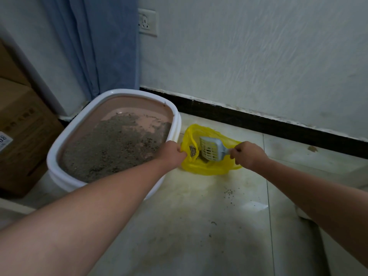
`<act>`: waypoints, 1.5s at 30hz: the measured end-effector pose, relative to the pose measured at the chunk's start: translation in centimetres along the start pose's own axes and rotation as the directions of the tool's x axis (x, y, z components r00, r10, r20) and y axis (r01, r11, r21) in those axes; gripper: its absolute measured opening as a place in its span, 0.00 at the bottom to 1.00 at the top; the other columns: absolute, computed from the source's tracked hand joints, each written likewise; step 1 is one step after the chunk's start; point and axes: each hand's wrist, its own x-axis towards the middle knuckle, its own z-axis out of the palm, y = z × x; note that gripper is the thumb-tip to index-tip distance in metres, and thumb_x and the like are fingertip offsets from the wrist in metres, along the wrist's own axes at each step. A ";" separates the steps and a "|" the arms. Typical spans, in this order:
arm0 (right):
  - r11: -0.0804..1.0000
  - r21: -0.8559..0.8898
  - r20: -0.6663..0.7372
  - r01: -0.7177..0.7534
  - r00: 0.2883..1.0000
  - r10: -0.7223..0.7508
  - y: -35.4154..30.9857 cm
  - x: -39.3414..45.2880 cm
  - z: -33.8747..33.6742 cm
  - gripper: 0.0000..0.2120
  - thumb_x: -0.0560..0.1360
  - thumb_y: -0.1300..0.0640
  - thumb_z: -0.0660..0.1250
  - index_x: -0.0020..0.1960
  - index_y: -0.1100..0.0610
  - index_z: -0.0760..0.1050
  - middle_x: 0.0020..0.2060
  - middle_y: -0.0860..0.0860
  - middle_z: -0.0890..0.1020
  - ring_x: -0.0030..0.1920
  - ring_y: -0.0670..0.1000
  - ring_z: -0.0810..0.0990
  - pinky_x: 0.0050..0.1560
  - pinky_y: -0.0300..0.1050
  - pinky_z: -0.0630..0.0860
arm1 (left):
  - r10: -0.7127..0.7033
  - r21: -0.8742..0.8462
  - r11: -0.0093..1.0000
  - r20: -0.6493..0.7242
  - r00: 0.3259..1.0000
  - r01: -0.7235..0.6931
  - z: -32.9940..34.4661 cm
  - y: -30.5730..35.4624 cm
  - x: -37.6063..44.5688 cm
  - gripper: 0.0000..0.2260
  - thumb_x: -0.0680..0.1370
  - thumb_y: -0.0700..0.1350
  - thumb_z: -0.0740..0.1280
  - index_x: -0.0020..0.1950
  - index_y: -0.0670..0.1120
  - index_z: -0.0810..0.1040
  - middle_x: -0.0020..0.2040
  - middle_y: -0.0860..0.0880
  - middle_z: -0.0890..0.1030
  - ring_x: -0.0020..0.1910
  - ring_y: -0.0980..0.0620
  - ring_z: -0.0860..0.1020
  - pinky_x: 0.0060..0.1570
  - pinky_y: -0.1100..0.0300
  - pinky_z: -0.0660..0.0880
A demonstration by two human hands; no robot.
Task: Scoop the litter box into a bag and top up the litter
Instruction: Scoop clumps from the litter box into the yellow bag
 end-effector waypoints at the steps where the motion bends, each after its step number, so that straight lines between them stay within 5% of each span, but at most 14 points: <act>1: 1.000 0.023 0.000 -0.010 1.000 0.010 0.0 0.0 -0.1 0.16 0.79 0.51 0.60 0.42 0.57 0.83 0.35 0.52 0.84 0.35 0.51 0.81 0.34 0.41 0.72 | 0.003 -0.002 1.000 0.001 1.000 -0.003 0.0 0.0 0.0 0.19 0.72 0.43 0.68 0.25 0.47 0.64 0.25 0.49 0.64 0.29 0.48 0.67 0.34 0.58 0.66; 5: 1.000 0.001 -0.065 -0.006 0.998 0.006 0.0 -0.2 -0.4 0.15 0.77 0.50 0.63 0.42 0.59 0.82 0.35 0.57 0.82 0.34 0.54 0.78 0.32 0.42 0.70 | 0.022 -0.027 0.999 0.005 1.000 -0.021 -0.1 0.0 0.0 0.19 0.73 0.42 0.68 0.26 0.48 0.61 0.25 0.49 0.61 0.29 0.48 0.64 0.34 0.58 0.62; 8: 1.000 -0.002 -0.102 0.026 0.994 -0.026 -0.1 -0.6 -0.8 0.06 0.73 0.51 0.67 0.45 0.53 0.78 0.34 0.52 0.80 0.33 0.50 0.76 0.29 0.39 0.64 | 0.036 -0.038 0.999 0.002 0.999 -0.036 -0.2 -0.1 -0.2 0.19 0.73 0.41 0.67 0.27 0.48 0.61 0.26 0.49 0.61 0.29 0.48 0.63 0.33 0.58 0.61; 11: 0.999 0.002 -0.141 0.051 0.989 -0.050 0.0 -0.9 -1.0 0.08 0.71 0.51 0.67 0.49 0.51 0.78 0.36 0.51 0.81 0.35 0.51 0.77 0.30 0.40 0.68 | 0.059 -0.077 0.995 0.000 0.998 -0.058 -0.3 -0.3 -0.2 0.18 0.74 0.41 0.67 0.29 0.47 0.61 0.27 0.48 0.60 0.30 0.48 0.62 0.33 0.57 0.58; 16: 0.995 0.085 -0.301 0.061 0.953 -0.032 0.1 -1.2 -1.7 0.06 0.71 0.48 0.68 0.44 0.50 0.79 0.32 0.48 0.80 0.34 0.49 0.77 0.32 0.40 0.69 | 0.104 -0.134 0.984 -0.112 0.988 -0.119 -1.2 -1.0 -0.9 0.20 0.77 0.53 0.68 0.30 0.47 0.64 0.27 0.48 0.65 0.28 0.49 0.67 0.33 0.57 0.61; 20: 0.964 0.263 -0.420 0.026 0.903 0.090 -0.9 -0.7 -2.2 0.08 0.71 0.47 0.67 0.44 0.51 0.79 0.34 0.48 0.81 0.36 0.49 0.78 0.33 0.40 0.70 | 0.227 0.110 0.971 -0.144 0.963 -0.212 -3.9 -3.5 -2.2 0.16 0.75 0.56 0.67 0.33 0.48 0.71 0.29 0.51 0.73 0.32 0.49 0.74 0.33 0.56 0.67; 23: 0.938 0.346 -0.445 0.023 0.884 0.142 -2.7 0.0 -1.9 0.09 0.71 0.48 0.67 0.45 0.52 0.80 0.35 0.49 0.82 0.37 0.50 0.79 0.34 0.41 0.69 | 0.344 0.310 0.898 -0.047 0.938 -0.314 -6.3 -6.2 -3.6 0.16 0.75 0.59 0.66 0.35 0.49 0.73 0.32 0.51 0.74 0.31 0.52 0.73 0.33 0.55 0.70; 29: 0.932 0.337 -0.467 0.134 0.883 0.042 -8.0 1.2 0.7 0.13 0.72 0.44 0.68 0.47 0.52 0.81 0.40 0.48 0.81 0.41 0.49 0.77 0.40 0.42 0.68 | 0.364 0.546 0.742 0.159 0.918 -0.389 -10.0 -11.2 -6.8 0.24 0.75 0.67 0.61 0.34 0.48 0.72 0.32 0.49 0.74 0.31 0.50 0.73 0.34 0.54 0.71; 35: 0.947 0.221 -0.407 0.233 0.905 -0.127 -14.3 2.8 3.6 0.13 0.74 0.40 0.67 0.45 0.50 0.78 0.36 0.48 0.81 0.36 0.50 0.78 0.38 0.44 0.72 | 0.361 0.588 0.713 0.158 0.919 -0.381 -12.5 -15.6 -9.0 0.23 0.74 0.69 0.60 0.37 0.50 0.73 0.35 0.52 0.75 0.34 0.54 0.72 0.35 0.56 0.71; 40: 0.962 -0.089 -0.293 0.256 0.917 -0.271 -18.0 6.0 5.6 0.15 0.75 0.42 0.65 0.47 0.52 0.81 0.42 0.53 0.83 0.45 0.57 0.81 0.38 0.44 0.70 | 0.461 0.576 0.693 0.108 0.881 -0.433 -13.5 -18.8 -10.0 0.25 0.73 0.71 0.57 0.36 0.50 0.76 0.34 0.54 0.74 0.36 0.55 0.72 0.35 0.57 0.71; 45: 0.862 -0.439 -0.190 0.254 0.911 -0.366 -20.7 9.0 5.8 0.15 0.77 0.43 0.63 0.50 0.52 0.81 0.45 0.55 0.82 0.47 0.59 0.79 0.45 0.47 0.69 | 0.598 0.596 0.647 -0.012 0.801 -0.475 -12.7 -19.9 -10.1 0.25 0.72 0.69 0.60 0.32 0.48 0.77 0.31 0.52 0.74 0.34 0.52 0.74 0.30 0.56 0.74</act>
